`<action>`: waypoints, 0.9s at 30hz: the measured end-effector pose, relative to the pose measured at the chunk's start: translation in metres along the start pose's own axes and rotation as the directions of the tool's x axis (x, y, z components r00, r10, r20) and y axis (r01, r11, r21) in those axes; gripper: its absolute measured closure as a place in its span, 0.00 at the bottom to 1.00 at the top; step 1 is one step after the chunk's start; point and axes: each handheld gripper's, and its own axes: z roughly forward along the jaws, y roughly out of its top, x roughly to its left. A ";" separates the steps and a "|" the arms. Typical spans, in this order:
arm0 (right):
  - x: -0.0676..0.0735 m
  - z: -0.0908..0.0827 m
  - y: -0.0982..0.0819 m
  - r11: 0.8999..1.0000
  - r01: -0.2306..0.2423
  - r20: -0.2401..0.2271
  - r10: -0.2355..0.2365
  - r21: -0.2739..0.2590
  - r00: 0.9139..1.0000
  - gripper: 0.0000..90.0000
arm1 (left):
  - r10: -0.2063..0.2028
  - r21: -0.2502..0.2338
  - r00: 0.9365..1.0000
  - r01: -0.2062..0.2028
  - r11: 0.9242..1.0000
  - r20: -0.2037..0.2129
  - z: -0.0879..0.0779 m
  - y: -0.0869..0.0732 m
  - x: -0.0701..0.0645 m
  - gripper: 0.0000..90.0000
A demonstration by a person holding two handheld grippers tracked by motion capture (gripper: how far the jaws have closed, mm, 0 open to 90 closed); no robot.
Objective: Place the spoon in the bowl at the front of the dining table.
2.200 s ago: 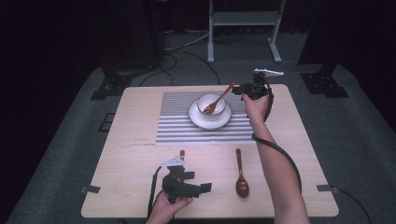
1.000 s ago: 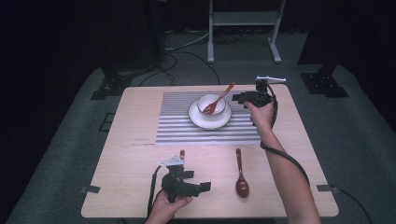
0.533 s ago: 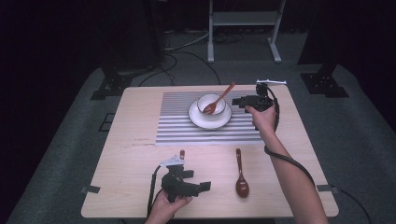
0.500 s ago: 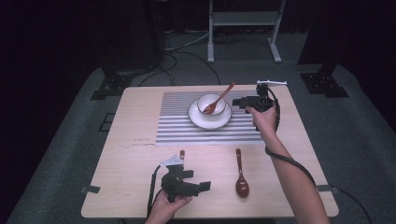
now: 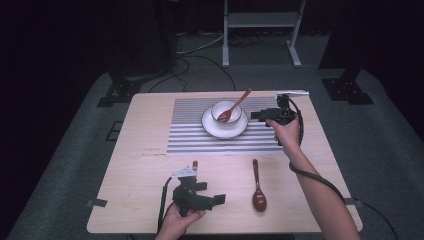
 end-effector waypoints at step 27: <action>-0.006 -0.002 -0.033 0.995 0.027 -0.052 -0.022 0.092 0.998 0.47 | 0.007 0.007 1.000 -0.007 1.000 -0.005 0.000 0.000 0.000 0.00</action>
